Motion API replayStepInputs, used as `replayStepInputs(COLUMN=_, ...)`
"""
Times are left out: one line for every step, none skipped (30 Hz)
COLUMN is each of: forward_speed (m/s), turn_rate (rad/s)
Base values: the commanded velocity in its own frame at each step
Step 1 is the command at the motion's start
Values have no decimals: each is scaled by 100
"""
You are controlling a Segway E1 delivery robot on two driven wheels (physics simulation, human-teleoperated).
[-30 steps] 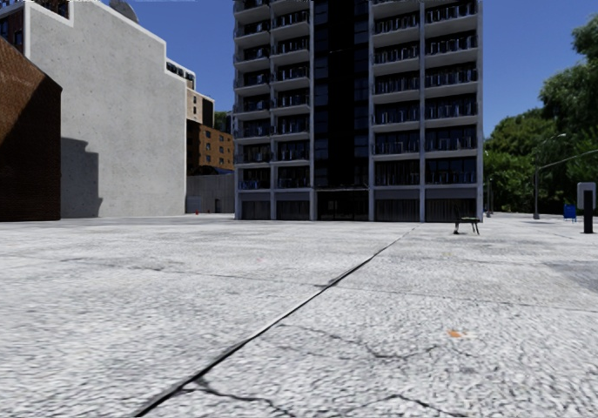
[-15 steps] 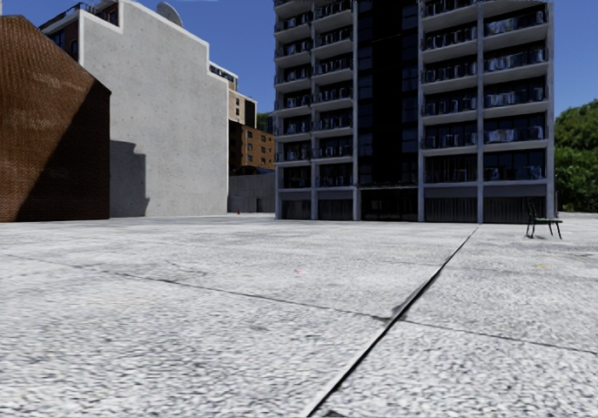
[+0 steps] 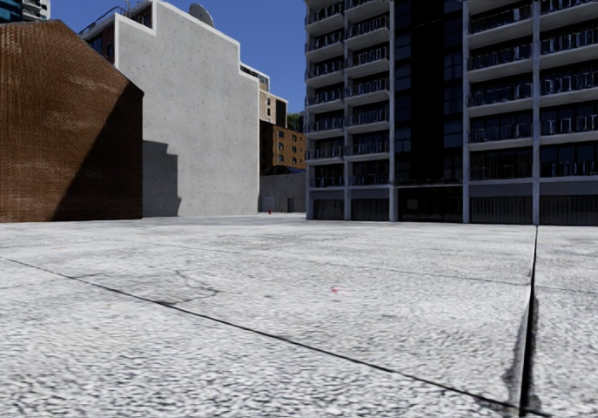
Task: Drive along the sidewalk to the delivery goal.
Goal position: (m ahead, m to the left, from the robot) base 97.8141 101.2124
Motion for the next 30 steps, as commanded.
replayStepInputs(forward_speed=200, turn_rate=32)
replayStepInputs(forward_speed=200, turn_rate=28)
replayStepInputs(forward_speed=200, turn_rate=25)
replayStepInputs(forward_speed=200, turn_rate=25)
replayStepInputs(forward_speed=200, turn_rate=25)
replayStepInputs(forward_speed=200, turn_rate=22)
replayStepInputs(forward_speed=200, turn_rate=4)
replayStepInputs(forward_speed=200, turn_rate=4)
replayStepInputs(forward_speed=200, turn_rate=0)
replayStepInputs(forward_speed=200, turn_rate=0)
replayStepInputs(forward_speed=200, turn_rate=0)
replayStepInputs(forward_speed=200, turn_rate=0)
replayStepInputs(forward_speed=200, turn_rate=0)
replayStepInputs(forward_speed=200, turn_rate=0)
replayStepInputs(forward_speed=200, turn_rate=0)
replayStepInputs(forward_speed=200, turn_rate=0)
replayStepInputs(forward_speed=200, turn_rate=0)
replayStepInputs(forward_speed=200, turn_rate=0)
replayStepInputs(forward_speed=200, turn_rate=0)
replayStepInputs(forward_speed=200, turn_rate=0)
replayStepInputs(forward_speed=200, turn_rate=0)
replayStepInputs(forward_speed=200, turn_rate=0)
replayStepInputs(forward_speed=200, turn_rate=0)
replayStepInputs(forward_speed=200, turn_rate=0)
replayStepInputs(forward_speed=200, turn_rate=0)
replayStepInputs(forward_speed=200, turn_rate=0)
replayStepInputs(forward_speed=200, turn_rate=0)
replayStepInputs(forward_speed=200, turn_rate=0)
replayStepInputs(forward_speed=200, turn_rate=0)
replayStepInputs(forward_speed=200, turn_rate=0)
